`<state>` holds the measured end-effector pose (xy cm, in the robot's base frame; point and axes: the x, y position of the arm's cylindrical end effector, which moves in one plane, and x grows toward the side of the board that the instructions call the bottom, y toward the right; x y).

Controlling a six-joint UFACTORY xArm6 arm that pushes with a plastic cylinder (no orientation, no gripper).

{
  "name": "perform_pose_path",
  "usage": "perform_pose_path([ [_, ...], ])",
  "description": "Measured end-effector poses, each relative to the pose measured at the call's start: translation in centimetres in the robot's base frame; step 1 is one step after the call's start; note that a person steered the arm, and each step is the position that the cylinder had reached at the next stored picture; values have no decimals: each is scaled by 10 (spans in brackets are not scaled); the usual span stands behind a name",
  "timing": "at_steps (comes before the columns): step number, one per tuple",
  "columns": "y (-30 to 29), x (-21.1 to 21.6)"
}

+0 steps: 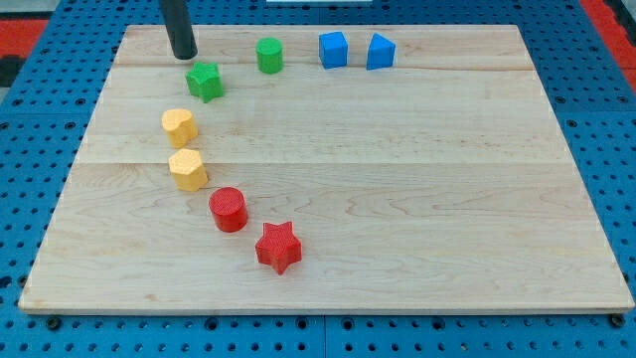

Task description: Move the yellow heart to the top left of the board

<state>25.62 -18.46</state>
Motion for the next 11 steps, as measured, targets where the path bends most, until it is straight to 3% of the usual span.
perform_pose_path([
  [1, 1, 41],
  [2, 71, 70],
  [4, 71, 148],
  [6, 0, 145],
  [8, -9, 112],
  [9, -29, 144],
  [10, -62, 101],
  [11, -28, 99],
])
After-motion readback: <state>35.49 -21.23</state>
